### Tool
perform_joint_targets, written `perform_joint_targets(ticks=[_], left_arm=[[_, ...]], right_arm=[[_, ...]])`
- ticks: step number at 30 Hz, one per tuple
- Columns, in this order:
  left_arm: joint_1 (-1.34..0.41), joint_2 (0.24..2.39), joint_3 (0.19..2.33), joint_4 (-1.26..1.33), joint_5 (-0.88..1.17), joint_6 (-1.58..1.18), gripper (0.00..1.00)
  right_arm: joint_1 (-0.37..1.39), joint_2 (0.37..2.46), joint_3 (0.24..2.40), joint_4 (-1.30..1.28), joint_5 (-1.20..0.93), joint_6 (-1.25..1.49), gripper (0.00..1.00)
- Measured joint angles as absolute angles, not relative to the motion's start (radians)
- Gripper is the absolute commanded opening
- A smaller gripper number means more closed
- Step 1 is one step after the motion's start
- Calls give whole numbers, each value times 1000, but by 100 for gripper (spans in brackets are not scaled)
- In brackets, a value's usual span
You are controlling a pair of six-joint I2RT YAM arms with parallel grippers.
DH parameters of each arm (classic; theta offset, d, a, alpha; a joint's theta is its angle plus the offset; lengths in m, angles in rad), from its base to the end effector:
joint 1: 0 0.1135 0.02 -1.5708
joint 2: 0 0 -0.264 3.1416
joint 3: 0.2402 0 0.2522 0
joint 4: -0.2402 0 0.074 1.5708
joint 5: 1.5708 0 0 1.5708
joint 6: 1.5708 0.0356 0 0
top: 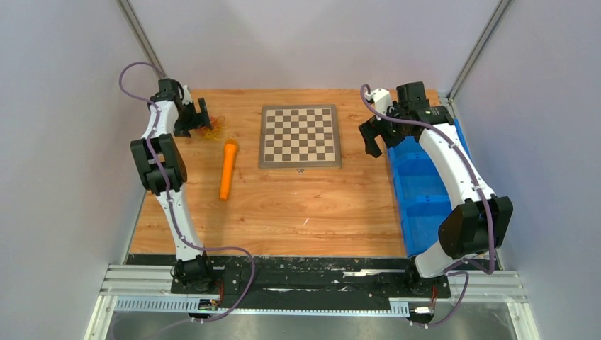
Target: Untangle the cables
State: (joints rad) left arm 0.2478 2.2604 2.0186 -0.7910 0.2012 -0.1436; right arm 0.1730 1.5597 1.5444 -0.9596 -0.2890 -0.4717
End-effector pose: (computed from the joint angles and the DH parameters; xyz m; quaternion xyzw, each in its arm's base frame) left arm 0.4826 0.1147 0.2233 -0.1603 0.9460 -0.0829 0.2691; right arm 0.3170 0.0657 0.3442 -0.3398 0.8839 0.0929 0.3077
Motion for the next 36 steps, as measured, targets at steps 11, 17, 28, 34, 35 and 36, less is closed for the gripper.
perform_joint_targets(ticks=[11, 17, 28, 34, 35, 36], left_arm=[[248, 2458, 2170, -723, 323, -222, 51], [249, 2459, 2167, -708, 467, -212, 0], [157, 1681, 1547, -651, 768, 5, 0], [-133, 1253, 1292, -592, 945, 75, 1], [-171, 1222, 1262, -578, 960, 75, 1], [-204, 1203, 1236, -563, 968, 69, 1]], right_arm=[[284, 1598, 1546, -979, -171, -506, 100], [332, 1597, 1509, -984, -177, -515, 100], [335, 1494, 1465, -966, -422, -426, 100], [345, 1471, 1499, -820, -692, -248, 100], [352, 1468, 1500, -791, -715, -224, 100], [367, 1464, 1500, -760, -731, -204, 100]])
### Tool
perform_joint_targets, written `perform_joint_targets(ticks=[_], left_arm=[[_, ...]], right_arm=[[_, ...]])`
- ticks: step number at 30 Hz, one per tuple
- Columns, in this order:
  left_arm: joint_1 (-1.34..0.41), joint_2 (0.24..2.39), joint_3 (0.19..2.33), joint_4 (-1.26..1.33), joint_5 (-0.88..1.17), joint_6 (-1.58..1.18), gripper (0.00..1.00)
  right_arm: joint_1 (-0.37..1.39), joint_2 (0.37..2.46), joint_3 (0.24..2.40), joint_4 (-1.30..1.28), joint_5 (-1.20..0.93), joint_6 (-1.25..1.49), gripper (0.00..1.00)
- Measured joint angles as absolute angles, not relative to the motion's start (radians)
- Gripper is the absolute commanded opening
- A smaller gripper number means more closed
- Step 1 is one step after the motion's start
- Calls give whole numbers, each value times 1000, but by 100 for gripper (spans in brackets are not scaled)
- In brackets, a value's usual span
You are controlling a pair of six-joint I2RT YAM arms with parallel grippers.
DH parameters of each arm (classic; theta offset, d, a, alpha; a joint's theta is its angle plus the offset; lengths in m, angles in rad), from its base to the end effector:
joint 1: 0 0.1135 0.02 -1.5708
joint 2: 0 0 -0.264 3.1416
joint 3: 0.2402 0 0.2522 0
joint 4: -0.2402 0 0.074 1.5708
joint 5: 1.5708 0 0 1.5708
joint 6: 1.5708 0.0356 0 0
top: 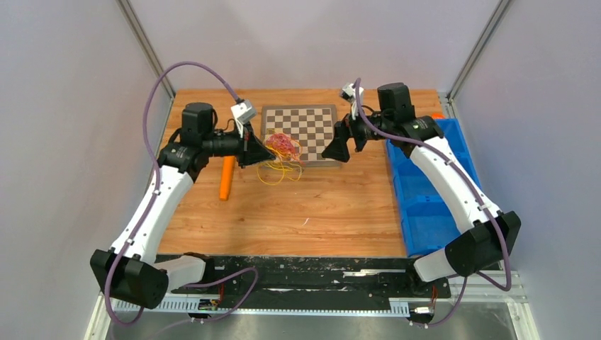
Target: Untangle the cables
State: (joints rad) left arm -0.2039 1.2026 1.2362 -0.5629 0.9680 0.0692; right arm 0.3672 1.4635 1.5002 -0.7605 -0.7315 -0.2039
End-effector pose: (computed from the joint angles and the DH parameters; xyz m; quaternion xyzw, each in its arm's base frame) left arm 0.2380 -0.0792 0.3804 0.3339 0.7291 -0.4324 0.4122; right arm 0.2804 0.1333 0.3784 -0.3808 0.7755 0.3563 0.3559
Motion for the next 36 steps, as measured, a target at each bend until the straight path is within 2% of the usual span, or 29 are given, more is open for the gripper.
perform_joint_targets(ticks=[4, 5, 6, 7, 10, 11, 16, 23, 27, 29, 33, 36], left_arm=[[-310, 1206, 1187, -486, 976, 28, 0], [-335, 1213, 1186, -476, 975, 26, 0], [-360, 1221, 1186, -466, 974, 25, 0], [-392, 1228, 1185, -458, 974, 28, 0], [-451, 1234, 1184, -450, 971, 39, 0], [-461, 1234, 1184, -452, 958, 51, 0], [-435, 1234, 1183, -459, 920, 98, 4], [-339, 1222, 1113, -545, 978, 293, 8], [-282, 1213, 1029, -595, 966, 397, 3], [-210, 1209, 960, -650, 916, 430, 0], [-192, 1234, 895, -657, 888, 461, 0], [-187, 1245, 890, -635, 901, 475, 5]], right_arm=[[493, 1428, 1483, -645, -756, -167, 100], [537, 1414, 1469, -618, -751, -167, 95], [564, 1406, 1458, -602, -747, -167, 83], [594, 1397, 1441, -576, -735, -168, 65], [648, 1399, 1420, -548, -701, -182, 5], [647, 1399, 1415, -548, -683, -183, 1], [636, 1368, 1361, -510, -630, -219, 0], [572, 1262, 1236, -470, -649, -274, 0], [521, 1255, 1208, -505, -643, -283, 0], [431, 1240, 1207, -540, -606, -289, 0], [353, 1234, 1207, -582, -611, -289, 0], [327, 1234, 1207, -609, -639, -289, 0]])
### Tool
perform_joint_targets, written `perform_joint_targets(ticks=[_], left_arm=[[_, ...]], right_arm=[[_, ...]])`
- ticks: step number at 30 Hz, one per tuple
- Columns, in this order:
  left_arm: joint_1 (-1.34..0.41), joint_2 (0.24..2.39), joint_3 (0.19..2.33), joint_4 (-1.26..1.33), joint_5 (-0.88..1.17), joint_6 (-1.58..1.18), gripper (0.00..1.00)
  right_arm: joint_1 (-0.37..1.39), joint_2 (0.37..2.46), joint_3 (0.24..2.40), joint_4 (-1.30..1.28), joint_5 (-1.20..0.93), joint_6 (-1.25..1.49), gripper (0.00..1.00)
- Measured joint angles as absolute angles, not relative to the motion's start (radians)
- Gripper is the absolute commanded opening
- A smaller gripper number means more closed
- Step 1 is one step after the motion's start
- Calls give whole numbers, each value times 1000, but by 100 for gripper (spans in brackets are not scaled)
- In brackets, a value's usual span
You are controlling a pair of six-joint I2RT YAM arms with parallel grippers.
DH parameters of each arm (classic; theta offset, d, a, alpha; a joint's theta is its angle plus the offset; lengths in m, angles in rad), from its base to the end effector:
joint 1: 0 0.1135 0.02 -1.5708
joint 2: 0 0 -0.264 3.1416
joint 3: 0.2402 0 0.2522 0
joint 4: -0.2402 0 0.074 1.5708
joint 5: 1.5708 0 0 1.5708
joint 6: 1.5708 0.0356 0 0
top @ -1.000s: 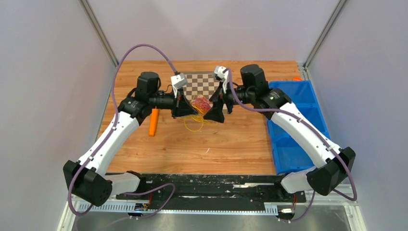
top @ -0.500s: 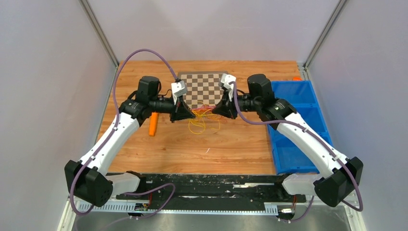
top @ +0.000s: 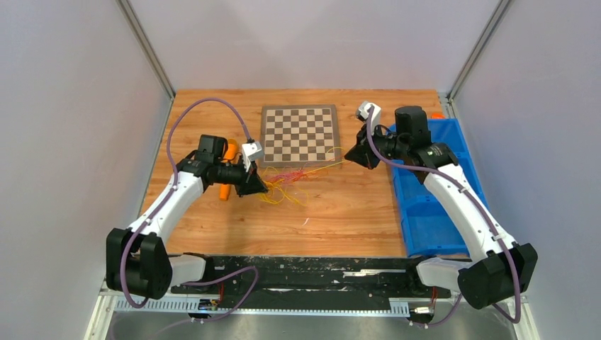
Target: Untangle the cables
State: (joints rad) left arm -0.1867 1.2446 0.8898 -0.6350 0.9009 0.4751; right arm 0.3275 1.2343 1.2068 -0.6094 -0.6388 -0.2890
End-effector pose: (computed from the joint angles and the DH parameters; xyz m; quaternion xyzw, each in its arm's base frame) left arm 0.2294 -0.0717 0.2544 0.3982 0.7752 -0.3757 0.3151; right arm 0.2411 0.1043 0.3549 -0.3919 0.7649 0.2886 0.4219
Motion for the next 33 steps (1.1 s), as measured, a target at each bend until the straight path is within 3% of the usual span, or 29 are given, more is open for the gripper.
perform_joint_targets(ticks=[2, 4, 9, 11, 12, 14, 18, 23, 32, 33], left_arm=[[-184, 1249, 890, -624, 920, 476, 15], [-184, 1253, 890, -618, 934, 469, 17], [-195, 1256, 872, -577, 910, 431, 4], [-202, 1259, 859, -557, 884, 427, 13], [-205, 1261, 854, -549, 870, 427, 27], [-212, 1267, 849, -536, 836, 435, 43], [-179, 1290, 803, -605, 653, 469, 62], [-172, 1285, 784, -669, 627, 474, 90], [-346, 1309, 882, -527, 645, 283, 95], [-374, 1345, 903, -490, 645, 253, 96]], right_arm=[[316, 1234, 1207, -614, -655, -289, 0], [311, 1234, 1207, -617, -657, -289, 0], [297, 1234, 1209, -618, -646, -295, 0], [297, 1234, 1210, -625, -648, -297, 0], [297, 1234, 1210, -630, -648, -297, 0], [297, 1235, 1210, -637, -646, -299, 0], [242, 1236, 1211, -619, -583, -320, 0], [249, 1253, 1140, -588, -625, -320, 0], [291, 1398, 1055, -652, -688, -356, 0], [291, 1389, 1055, -665, -696, -365, 5]])
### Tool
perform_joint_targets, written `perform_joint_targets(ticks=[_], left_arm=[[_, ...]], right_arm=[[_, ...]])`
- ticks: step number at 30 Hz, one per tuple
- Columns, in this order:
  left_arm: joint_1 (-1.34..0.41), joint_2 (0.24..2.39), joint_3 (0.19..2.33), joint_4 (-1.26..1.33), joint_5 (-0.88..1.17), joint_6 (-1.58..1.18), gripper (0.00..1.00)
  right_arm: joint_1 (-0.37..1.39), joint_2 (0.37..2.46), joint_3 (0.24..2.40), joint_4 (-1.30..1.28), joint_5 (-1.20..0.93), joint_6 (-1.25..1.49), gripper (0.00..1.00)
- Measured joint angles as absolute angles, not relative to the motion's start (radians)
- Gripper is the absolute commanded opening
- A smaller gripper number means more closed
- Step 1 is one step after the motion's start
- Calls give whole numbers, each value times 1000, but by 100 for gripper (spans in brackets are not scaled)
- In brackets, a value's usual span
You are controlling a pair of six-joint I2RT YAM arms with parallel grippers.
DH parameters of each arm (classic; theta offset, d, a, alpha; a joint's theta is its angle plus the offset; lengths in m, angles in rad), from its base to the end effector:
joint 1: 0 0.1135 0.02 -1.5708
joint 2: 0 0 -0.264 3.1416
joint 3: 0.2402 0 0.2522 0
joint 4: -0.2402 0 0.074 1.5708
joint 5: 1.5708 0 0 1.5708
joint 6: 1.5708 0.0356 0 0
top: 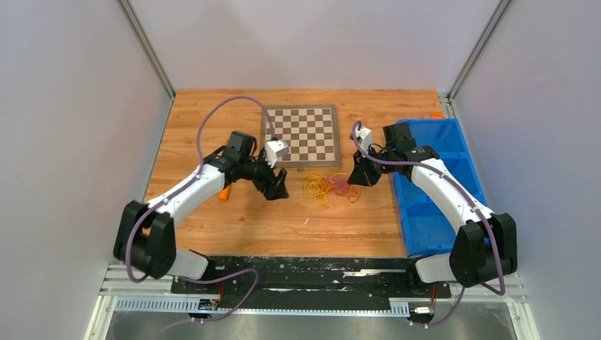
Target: Untangle the cables
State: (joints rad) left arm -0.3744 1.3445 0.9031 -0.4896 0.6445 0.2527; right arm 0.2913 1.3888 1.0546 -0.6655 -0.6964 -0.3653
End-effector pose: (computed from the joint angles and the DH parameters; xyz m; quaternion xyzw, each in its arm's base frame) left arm 0.2426 -0.1183 0.2382 0.3725 0.8258 -0.3182 0.2794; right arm 0.2598 0.1017 0.2642 -0.3818 0.8228 0.3174 0.2767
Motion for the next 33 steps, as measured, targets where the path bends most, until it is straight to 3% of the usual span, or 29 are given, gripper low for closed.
perform_joint_targets(ticks=[1, 4, 5, 7, 9, 11, 13, 15, 16, 21, 23, 26, 29, 30, 33], left_arm=[[-403, 1387, 929, -450, 643, 216, 97], [-464, 1546, 1025, -350, 633, 114, 100], [-481, 1610, 1067, -316, 626, 77, 100], [-512, 1737, 1152, -260, 604, 3, 97], [-531, 1819, 1201, -233, 587, -44, 86], [-548, 1891, 1234, -212, 575, -85, 69], [-563, 1934, 1239, -202, 574, -110, 33], [-574, 1950, 1238, -209, 577, -130, 7], [-577, 1951, 1236, -211, 582, -123, 3], [-580, 1863, 1174, -224, 606, -95, 0], [-580, 1771, 1135, -249, 612, -84, 0], [-580, 1634, 1116, -271, 624, -80, 0], [-580, 1526, 1135, -299, 635, -64, 0], [-580, 1500, 1152, -323, 637, -51, 0], [-561, 1442, 1195, -400, 647, -20, 0]], right_arm=[[291, 1377, 1055, -681, -704, -374, 16], [291, 1320, 1056, -742, -711, -397, 74], [291, 1300, 1056, -764, -710, -395, 86], [291, 1264, 1059, -804, -699, -406, 94], [291, 1246, 1065, -832, -677, -407, 95], [292, 1247, 1071, -836, -658, -402, 93], [291, 1261, 1073, -820, -632, -385, 90], [291, 1298, 1073, -783, -601, -368, 88], [292, 1325, 1073, -759, -587, -364, 88], [302, 1525, 1071, -636, -538, -329, 84], [315, 1592, 1062, -593, -528, -310, 77], [377, 1663, 1038, -523, -495, -291, 48], [445, 1736, 1035, -462, -452, -279, 5], [463, 1763, 1035, -445, -435, -267, 0], [466, 1779, 1038, -418, -400, -255, 0]])
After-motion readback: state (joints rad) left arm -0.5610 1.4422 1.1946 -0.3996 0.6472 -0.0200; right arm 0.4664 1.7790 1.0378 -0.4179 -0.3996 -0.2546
